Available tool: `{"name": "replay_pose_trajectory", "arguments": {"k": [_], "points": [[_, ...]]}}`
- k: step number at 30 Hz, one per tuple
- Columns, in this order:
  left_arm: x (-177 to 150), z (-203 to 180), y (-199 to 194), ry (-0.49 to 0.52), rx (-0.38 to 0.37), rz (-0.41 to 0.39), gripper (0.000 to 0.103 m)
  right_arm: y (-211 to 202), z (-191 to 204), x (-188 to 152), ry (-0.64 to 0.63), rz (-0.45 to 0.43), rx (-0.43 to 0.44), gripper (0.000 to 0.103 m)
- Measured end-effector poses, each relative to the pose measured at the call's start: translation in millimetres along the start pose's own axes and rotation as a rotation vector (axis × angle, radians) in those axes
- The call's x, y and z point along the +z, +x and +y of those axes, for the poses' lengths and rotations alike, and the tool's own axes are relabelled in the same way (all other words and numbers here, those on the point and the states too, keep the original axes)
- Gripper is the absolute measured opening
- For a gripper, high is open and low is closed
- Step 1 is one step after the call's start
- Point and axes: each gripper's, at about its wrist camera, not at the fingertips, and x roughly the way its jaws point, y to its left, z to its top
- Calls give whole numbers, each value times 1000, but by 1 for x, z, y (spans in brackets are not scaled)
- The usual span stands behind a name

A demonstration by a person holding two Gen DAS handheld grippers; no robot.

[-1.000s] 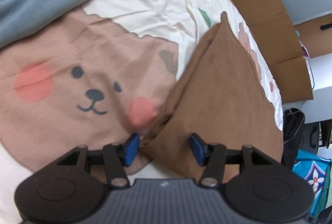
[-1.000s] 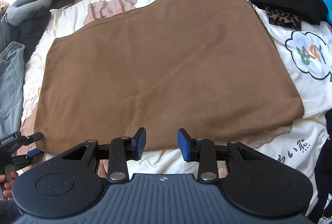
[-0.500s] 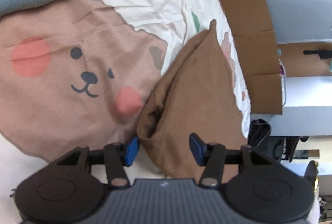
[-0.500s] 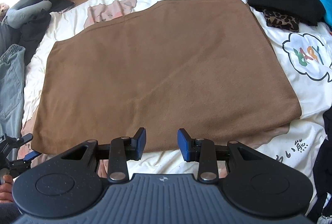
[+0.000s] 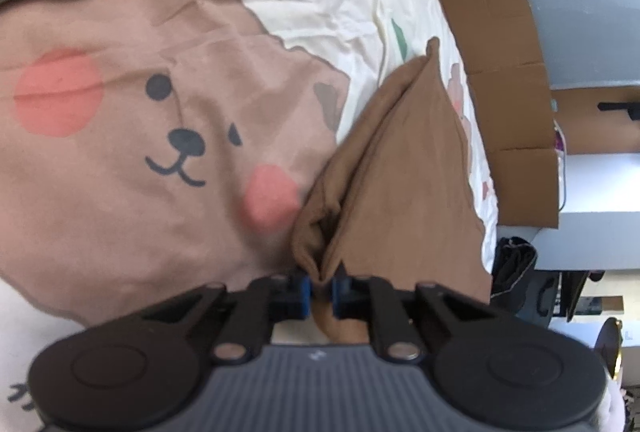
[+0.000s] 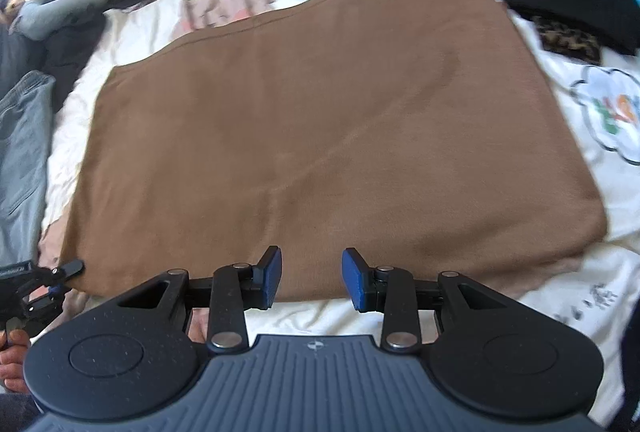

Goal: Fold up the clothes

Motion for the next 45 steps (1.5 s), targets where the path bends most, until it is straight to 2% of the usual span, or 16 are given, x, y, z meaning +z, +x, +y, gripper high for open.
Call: {"name": "replay_pose_trajectory", "arguments": {"k": [3, 8, 13, 20, 23, 30, 35, 39, 42, 45], "points": [[0, -13, -5, 40, 12, -3, 7, 10, 12, -1, -28, 7, 24, 40], [-1, -34, -15, 66, 17, -7, 7, 22, 31, 1, -72, -13, 76, 32], [-2, -56, -24, 101, 13, -9, 6, 40, 35, 12, -60, -32, 84, 26], [-4, -84, -28, 142, -5, -20, 6, 61, 32, 35, -42, -64, 87, 11], [-5, -97, -30, 160, -13, -22, 6, 71, 28, 36, -26, -41, 81, 4], [-10, -123, -29, 197, -40, -28, 6, 70, 21, 21, 4, -4, 105, 5], [-13, -138, -28, 212, -48, -34, 6, 61, 21, 0, -19, 31, 103, 6], [-17, -147, -27, 222, -46, -40, 6, 55, 16, -12, 26, 42, 99, 6], [-19, -150, -26, 211, -43, -43, 6, 45, 14, -14, 57, 37, 103, 5], [-20, -155, -26, 208, -51, -38, 6, 24, 18, -9, 32, -16, 161, 6]]}}
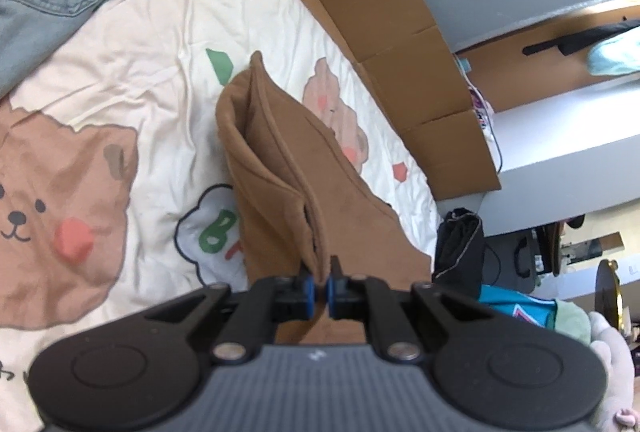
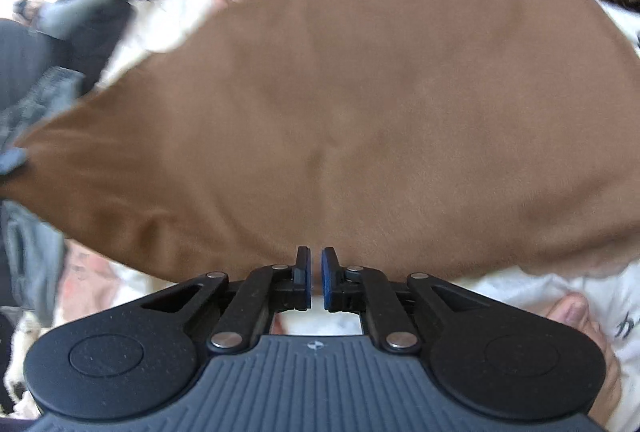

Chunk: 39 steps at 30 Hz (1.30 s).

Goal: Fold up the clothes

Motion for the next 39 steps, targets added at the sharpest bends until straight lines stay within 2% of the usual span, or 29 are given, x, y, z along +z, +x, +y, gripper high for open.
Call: {"name": "replay_pose_trajectory", "arguments": {"k": [6, 7, 9, 10, 11, 18, 23, 32, 39], "points": [[3, -11, 6, 17, 17, 24, 6, -21, 33, 19, -157, -34, 79, 7], [4, -13, 7, 16, 20, 26, 6, -24, 39, 22, -181, -40, 92, 10], [7, -16, 9, 15, 21, 29, 6, -30, 49, 30, -221, -60, 122, 28], [8, -18, 10, 16, 22, 32, 6, -34, 55, 36, -241, -74, 141, 42], [9, -20, 11, 19, 25, 34, 6, -38, 60, 40, -263, -90, 160, 45], [13, -29, 21, 15, 38, 67, 6, -40, 102, 56, -413, -98, 246, 45], [14, -43, 26, 47, 76, 98, 6, -42, 116, 62, -447, -114, 272, 45], [16, -63, 30, 100, 113, 126, 6, -49, 128, 59, -521, -175, 255, 45], [22, -65, 32, 89, 111, 142, 6, -48, 138, 55, -550, -212, 248, 45]]}}
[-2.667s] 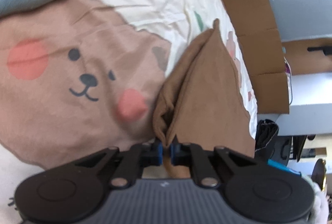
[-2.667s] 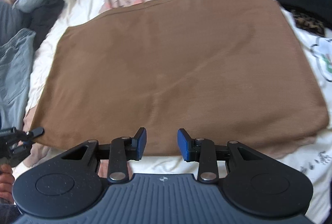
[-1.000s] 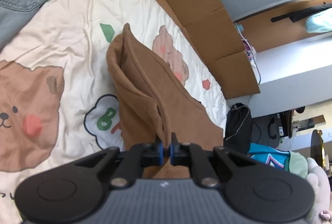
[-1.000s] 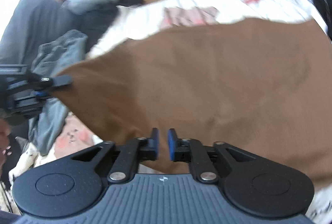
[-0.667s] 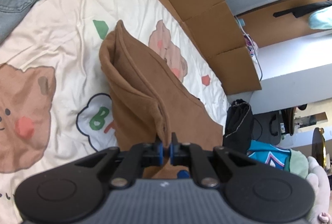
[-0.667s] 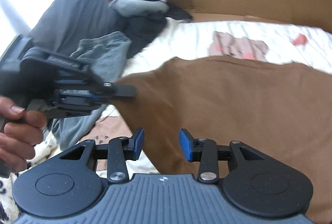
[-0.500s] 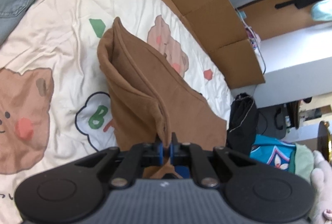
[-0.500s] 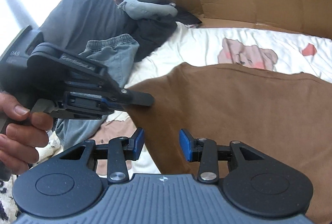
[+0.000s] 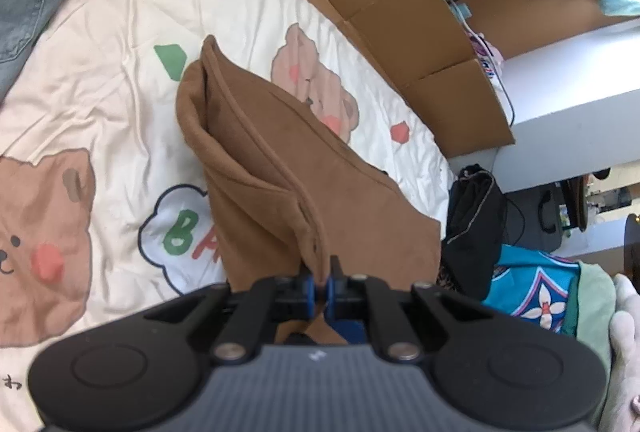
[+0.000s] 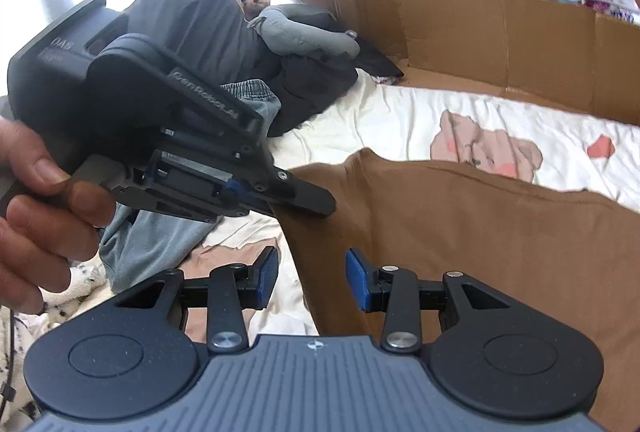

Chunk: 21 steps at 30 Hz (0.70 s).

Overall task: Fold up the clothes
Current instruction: 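Grasp the brown shirt edge with the right gripper beside the left gripper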

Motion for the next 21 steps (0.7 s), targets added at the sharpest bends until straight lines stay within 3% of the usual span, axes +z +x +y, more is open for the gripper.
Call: {"name": "replay_pose_trajectory", "arguments": {"k": [21], "points": [[9, 15, -4, -58, -66, 19, 6, 49, 30, 8, -115, -7, -149, 42]]}}
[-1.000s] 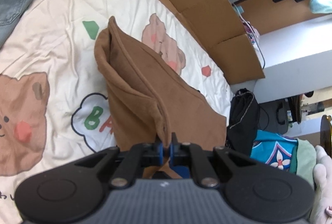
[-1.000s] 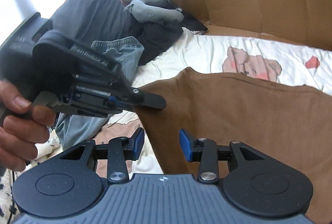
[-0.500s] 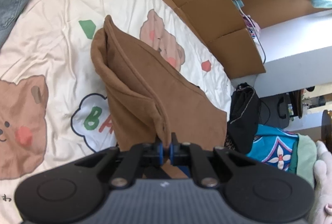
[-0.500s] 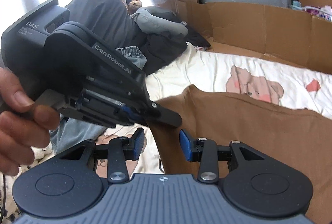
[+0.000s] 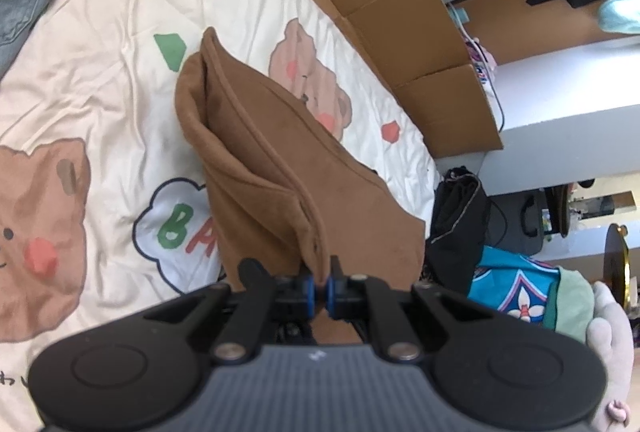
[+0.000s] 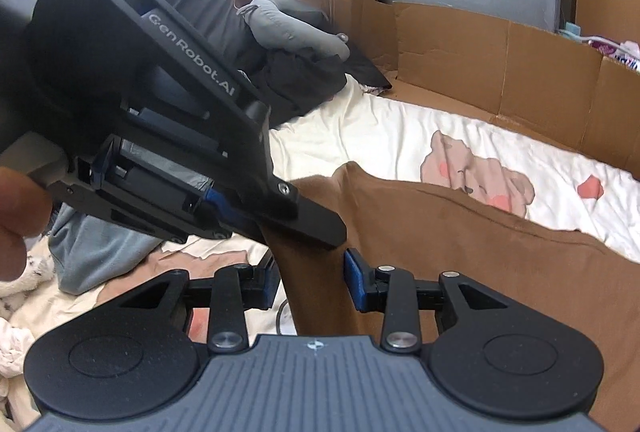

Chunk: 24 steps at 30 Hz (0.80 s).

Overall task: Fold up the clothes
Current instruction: 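Grasp the brown shirt edge with the right gripper beside the left gripper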

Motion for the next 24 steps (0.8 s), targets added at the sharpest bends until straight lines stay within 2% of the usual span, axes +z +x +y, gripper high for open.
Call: {"name": "replay_pose_trajectory", "arguments": {"k": [3, 5, 6, 7, 10, 13, 15, 17, 24], "points": [[0, 1, 1, -24, -2, 5, 6, 6, 10, 3, -52, 12, -44, 34], [0, -1, 0, -25, 4, 4, 6, 9, 17, 3, -91, 16, -67, 24], [1, -2, 0, -22, 9, 4, 7, 10, 18, 4, -93, 15, -80, 22], [2, -3, 0, -18, 15, 7, 7, 10, 17, 4, -81, 16, -86, 12], [6, -5, -3, 2, 26, 21, 8, 12, 9, 3, -28, 31, -62, 4], [9, -12, -10, 87, 67, 12, 19, 11, 4, 2, -2, 34, -51, 4], [12, -15, -14, 136, 93, -2, 40, 10, 0, 1, 22, 34, -37, 4], [18, -11, -14, 139, 107, -14, 56, 8, -4, 2, 40, 30, -27, 4], [51, 19, 11, 56, 151, -43, 66, 4, -9, 2, 63, 37, -17, 4]]}}
